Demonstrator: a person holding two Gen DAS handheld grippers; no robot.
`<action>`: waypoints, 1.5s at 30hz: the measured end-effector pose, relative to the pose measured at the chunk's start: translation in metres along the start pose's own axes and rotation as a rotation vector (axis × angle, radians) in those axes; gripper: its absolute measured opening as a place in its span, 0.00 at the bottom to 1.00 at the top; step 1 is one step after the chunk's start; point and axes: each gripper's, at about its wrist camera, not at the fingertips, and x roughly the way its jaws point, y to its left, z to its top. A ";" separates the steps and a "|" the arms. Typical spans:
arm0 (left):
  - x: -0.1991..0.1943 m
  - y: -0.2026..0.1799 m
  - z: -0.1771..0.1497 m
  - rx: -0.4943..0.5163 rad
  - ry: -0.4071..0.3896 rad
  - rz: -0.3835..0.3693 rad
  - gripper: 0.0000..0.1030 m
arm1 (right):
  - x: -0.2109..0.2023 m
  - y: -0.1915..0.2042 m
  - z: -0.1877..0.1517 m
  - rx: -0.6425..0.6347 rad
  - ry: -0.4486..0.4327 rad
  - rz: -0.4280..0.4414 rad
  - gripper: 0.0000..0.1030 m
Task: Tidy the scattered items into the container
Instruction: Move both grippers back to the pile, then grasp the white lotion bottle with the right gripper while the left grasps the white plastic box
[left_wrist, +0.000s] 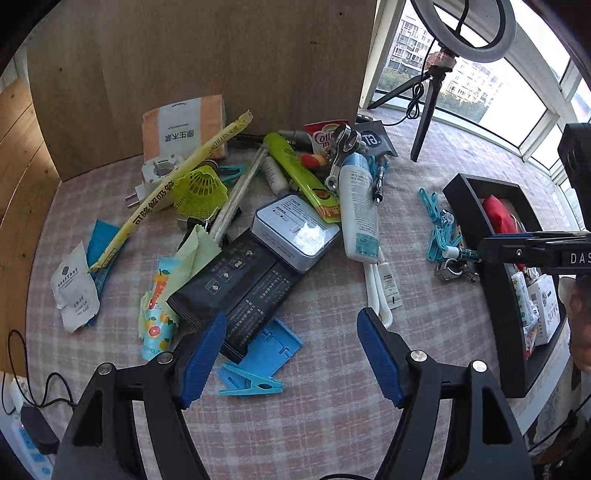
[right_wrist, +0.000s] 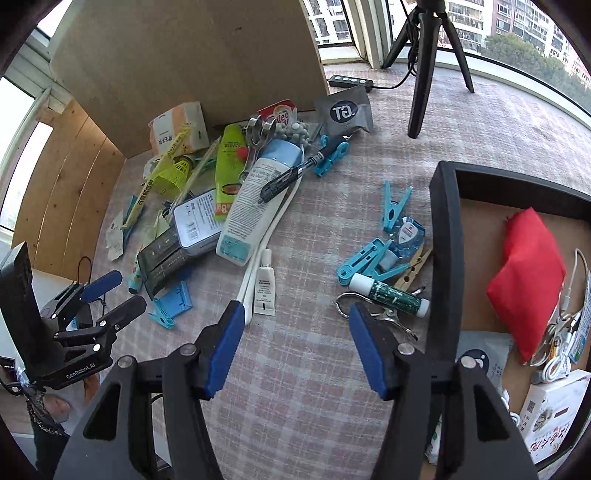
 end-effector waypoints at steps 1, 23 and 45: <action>0.002 0.001 0.004 0.021 0.007 -0.011 0.69 | 0.006 0.005 0.005 0.002 0.010 0.008 0.57; 0.076 -0.014 0.057 0.335 0.124 -0.044 0.69 | 0.097 0.031 0.070 0.192 0.148 -0.002 0.58; 0.105 -0.039 0.056 0.460 0.098 -0.012 0.71 | 0.133 0.032 0.088 0.254 0.200 -0.014 0.45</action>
